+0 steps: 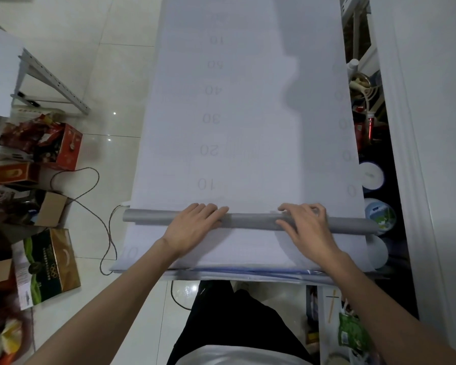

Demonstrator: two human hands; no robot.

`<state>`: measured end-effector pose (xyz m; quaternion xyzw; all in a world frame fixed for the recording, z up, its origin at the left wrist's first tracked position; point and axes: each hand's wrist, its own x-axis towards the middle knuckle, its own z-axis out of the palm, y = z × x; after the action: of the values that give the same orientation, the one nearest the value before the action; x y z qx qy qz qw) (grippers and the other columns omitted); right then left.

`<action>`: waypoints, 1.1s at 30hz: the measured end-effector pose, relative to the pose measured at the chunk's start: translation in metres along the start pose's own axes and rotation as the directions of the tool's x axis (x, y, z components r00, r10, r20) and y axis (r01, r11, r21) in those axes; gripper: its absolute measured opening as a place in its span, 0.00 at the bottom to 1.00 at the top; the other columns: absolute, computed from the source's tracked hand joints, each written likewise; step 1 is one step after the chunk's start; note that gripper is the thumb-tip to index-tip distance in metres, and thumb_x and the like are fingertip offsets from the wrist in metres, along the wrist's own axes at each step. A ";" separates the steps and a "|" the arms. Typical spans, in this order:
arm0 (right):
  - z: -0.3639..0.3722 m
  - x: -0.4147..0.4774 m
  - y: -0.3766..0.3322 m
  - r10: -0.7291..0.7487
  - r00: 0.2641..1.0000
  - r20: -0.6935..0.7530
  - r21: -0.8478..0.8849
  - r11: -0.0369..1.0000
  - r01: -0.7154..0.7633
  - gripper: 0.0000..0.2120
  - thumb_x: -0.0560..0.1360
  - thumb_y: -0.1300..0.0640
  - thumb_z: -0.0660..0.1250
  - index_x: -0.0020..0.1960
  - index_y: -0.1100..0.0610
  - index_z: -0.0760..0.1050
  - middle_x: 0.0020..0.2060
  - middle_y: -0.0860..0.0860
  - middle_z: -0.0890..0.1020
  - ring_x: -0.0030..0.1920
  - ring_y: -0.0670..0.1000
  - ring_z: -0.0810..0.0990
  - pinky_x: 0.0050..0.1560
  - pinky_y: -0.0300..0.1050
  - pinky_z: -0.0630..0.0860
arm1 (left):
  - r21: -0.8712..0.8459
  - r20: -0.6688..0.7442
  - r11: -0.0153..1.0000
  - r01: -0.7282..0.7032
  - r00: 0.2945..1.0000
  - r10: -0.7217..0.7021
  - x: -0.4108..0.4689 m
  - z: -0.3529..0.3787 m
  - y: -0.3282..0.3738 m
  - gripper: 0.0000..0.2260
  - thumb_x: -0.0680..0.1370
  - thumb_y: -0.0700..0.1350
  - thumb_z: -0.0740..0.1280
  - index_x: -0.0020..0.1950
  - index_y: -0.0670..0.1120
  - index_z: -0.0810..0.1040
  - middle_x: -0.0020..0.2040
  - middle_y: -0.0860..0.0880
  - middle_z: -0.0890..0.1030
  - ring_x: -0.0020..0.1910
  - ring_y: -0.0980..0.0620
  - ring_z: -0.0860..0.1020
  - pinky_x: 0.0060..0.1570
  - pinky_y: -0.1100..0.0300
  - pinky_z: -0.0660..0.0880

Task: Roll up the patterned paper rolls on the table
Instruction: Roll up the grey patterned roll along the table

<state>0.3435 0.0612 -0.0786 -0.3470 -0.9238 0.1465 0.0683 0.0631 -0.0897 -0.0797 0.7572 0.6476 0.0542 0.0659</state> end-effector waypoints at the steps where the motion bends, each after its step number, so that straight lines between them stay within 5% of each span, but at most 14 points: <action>1: 0.002 0.002 0.001 -0.021 0.999 -0.040 -0.029 0.999 0.019 0.10 0.78 0.51 0.69 0.58 0.50 0.77 0.49 0.47 0.82 0.51 0.52 0.79 0.59 0.50 0.64 | 0.016 0.015 1.000 0.009 1.000 -0.010 0.003 0.000 0.000 0.18 0.77 0.38 0.67 0.66 0.47 0.70 0.52 0.48 0.77 0.40 0.46 0.73 0.45 0.53 0.73; 4: 0.007 0.001 0.004 -0.060 0.998 -0.014 -0.154 0.986 0.058 0.19 0.73 0.62 0.72 0.64 0.53 0.78 0.62 0.55 0.78 0.59 0.58 0.77 0.59 0.54 0.65 | 0.111 0.004 0.994 0.018 1.000 -0.019 0.005 0.006 0.000 0.24 0.71 0.32 0.67 0.66 0.45 0.72 0.60 0.45 0.76 0.48 0.43 0.76 0.50 0.51 0.72; 6: 0.006 0.001 0.006 -0.045 0.997 0.060 -0.205 0.977 0.057 0.20 0.78 0.52 0.68 0.69 0.52 0.73 0.69 0.57 0.72 0.64 0.59 0.73 0.60 0.56 0.65 | 0.143 -0.001 0.989 0.049 0.999 -0.049 0.003 0.008 0.001 0.19 0.77 0.40 0.66 0.69 0.45 0.71 0.65 0.41 0.74 0.57 0.40 0.75 0.55 0.47 0.72; 9: 0.004 0.001 0.006 -0.008 0.989 0.146 -0.222 0.974 0.040 0.24 0.79 0.42 0.62 0.71 0.51 0.71 0.63 0.57 0.73 0.59 0.59 0.73 0.59 0.56 0.66 | 0.162 0.011 0.980 0.118 0.993 -0.121 0.003 0.008 0.003 0.20 0.81 0.53 0.63 0.71 0.47 0.71 0.63 0.39 0.74 0.56 0.39 0.74 0.56 0.45 0.72; 15: 0.001 0.006 0.010 0.036 0.998 0.056 -0.111 0.993 -0.030 0.19 0.80 0.43 0.59 0.67 0.49 0.72 0.51 0.47 0.79 0.53 0.53 0.76 0.57 0.52 0.65 | -0.029 -0.024 0.996 0.087 0.996 -0.088 0.012 0.000 -0.008 0.16 0.82 0.49 0.61 0.68 0.44 0.71 0.48 0.46 0.79 0.40 0.45 0.76 0.46 0.51 0.75; 17: 0.004 0.008 0.007 0.037 0.998 0.042 -0.126 0.991 -0.032 0.17 0.81 0.45 0.57 0.66 0.49 0.74 0.55 0.50 0.79 0.56 0.56 0.76 0.57 0.53 0.65 | -0.005 0.012 0.997 0.083 0.996 -0.083 0.016 0.001 -0.010 0.11 0.82 0.44 0.63 0.64 0.46 0.71 0.51 0.46 0.77 0.41 0.44 0.76 0.47 0.52 0.73; 20: 0.009 0.011 0.004 0.090 0.993 0.079 -0.180 0.981 -0.075 0.20 0.80 0.46 0.61 0.71 0.50 0.72 0.68 0.58 0.71 0.63 0.60 0.70 0.60 0.57 0.65 | 0.068 0.010 0.989 0.130 0.991 -0.131 0.021 0.005 -0.011 0.19 0.75 0.37 0.66 0.66 0.47 0.73 0.62 0.43 0.75 0.53 0.42 0.75 0.57 0.49 0.71; 24: 0.004 0.014 0.006 0.080 0.982 0.168 -0.188 0.981 -0.048 0.26 0.79 0.40 0.58 0.72 0.51 0.70 0.61 0.55 0.72 0.60 0.59 0.71 0.60 0.56 0.64 | 0.082 0.024 0.979 0.186 0.982 -0.188 0.024 0.003 -0.006 0.17 0.80 0.54 0.60 0.67 0.48 0.71 0.61 0.45 0.73 0.54 0.43 0.72 0.56 0.50 0.69; 30: -0.001 0.020 0.003 0.101 0.993 -0.057 -0.086 0.991 -0.105 0.14 0.76 0.49 0.70 0.60 0.49 0.75 0.49 0.49 0.81 0.54 0.51 0.68 0.55 0.56 0.68 | 0.000 -0.019 0.984 0.179 0.984 -0.179 0.022 -0.002 -0.005 0.12 0.83 0.49 0.61 0.63 0.46 0.74 0.47 0.48 0.79 0.40 0.46 0.75 0.48 0.53 0.73; 33: 0.006 0.016 0.004 0.022 0.999 -0.043 -0.155 0.988 -0.029 0.13 0.77 0.57 0.70 0.61 0.53 0.78 0.57 0.53 0.80 0.57 0.57 0.76 0.55 0.55 0.66 | 0.028 -0.016 0.987 0.160 0.987 -0.159 0.021 0.003 -0.005 0.09 0.83 0.46 0.61 0.62 0.48 0.74 0.54 0.46 0.78 0.44 0.45 0.76 0.51 0.52 0.71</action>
<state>0.3327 0.0735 -0.0851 -0.3660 -0.9264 0.0677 0.0581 0.0618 -0.0681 -0.0838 0.7035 0.7072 0.0445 0.0546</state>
